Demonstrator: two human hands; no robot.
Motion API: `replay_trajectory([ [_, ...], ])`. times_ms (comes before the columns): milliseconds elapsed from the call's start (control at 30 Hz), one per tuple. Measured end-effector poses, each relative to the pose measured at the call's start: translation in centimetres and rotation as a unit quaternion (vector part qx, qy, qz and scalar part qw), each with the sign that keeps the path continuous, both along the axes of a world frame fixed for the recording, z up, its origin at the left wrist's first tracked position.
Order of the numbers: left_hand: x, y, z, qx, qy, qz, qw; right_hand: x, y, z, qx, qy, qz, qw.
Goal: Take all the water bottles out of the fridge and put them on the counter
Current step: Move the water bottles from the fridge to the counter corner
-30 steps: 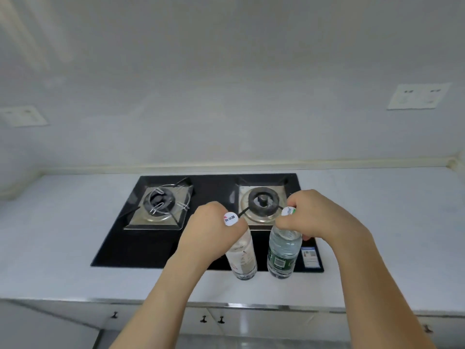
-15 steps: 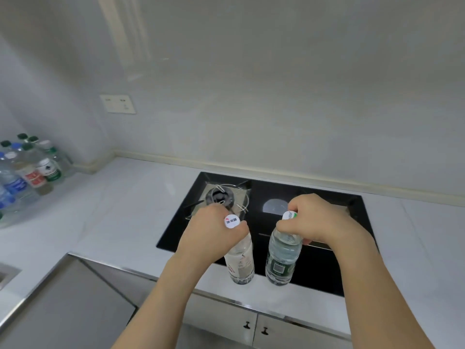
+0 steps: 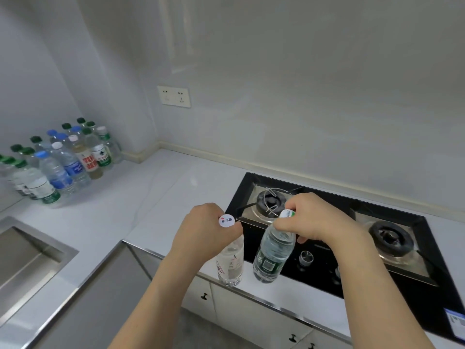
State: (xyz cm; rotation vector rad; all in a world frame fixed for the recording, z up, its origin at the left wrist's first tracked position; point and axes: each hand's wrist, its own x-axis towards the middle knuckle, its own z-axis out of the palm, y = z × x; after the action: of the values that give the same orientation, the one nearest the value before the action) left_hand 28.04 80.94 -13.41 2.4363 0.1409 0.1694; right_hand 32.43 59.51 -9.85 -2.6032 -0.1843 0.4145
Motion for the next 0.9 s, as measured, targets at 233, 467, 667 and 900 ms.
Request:
replay_trajectory([
  [233,2.8,4.6,-1.1,-0.014,0.025,0.030,0.999,3.7,4.8,-0.9,-0.005,-0.001,0.047,0.999],
  [467,8.3,7.5,-1.4,-0.013,0.030,0.056,0.998,10.7,9.1,-1.4,0.006,0.001,0.083,0.997],
  [667,14.6,9.6,-0.6,0.017,0.029,0.085,0.996,18.4,11.6,-1.1,0.031,-0.022,0.096,0.995],
  [900,20.0,12.3,0.0,0.010,0.033,0.110,0.993,24.2,14.1,-1.2,0.017,-0.028,0.102,0.994],
])
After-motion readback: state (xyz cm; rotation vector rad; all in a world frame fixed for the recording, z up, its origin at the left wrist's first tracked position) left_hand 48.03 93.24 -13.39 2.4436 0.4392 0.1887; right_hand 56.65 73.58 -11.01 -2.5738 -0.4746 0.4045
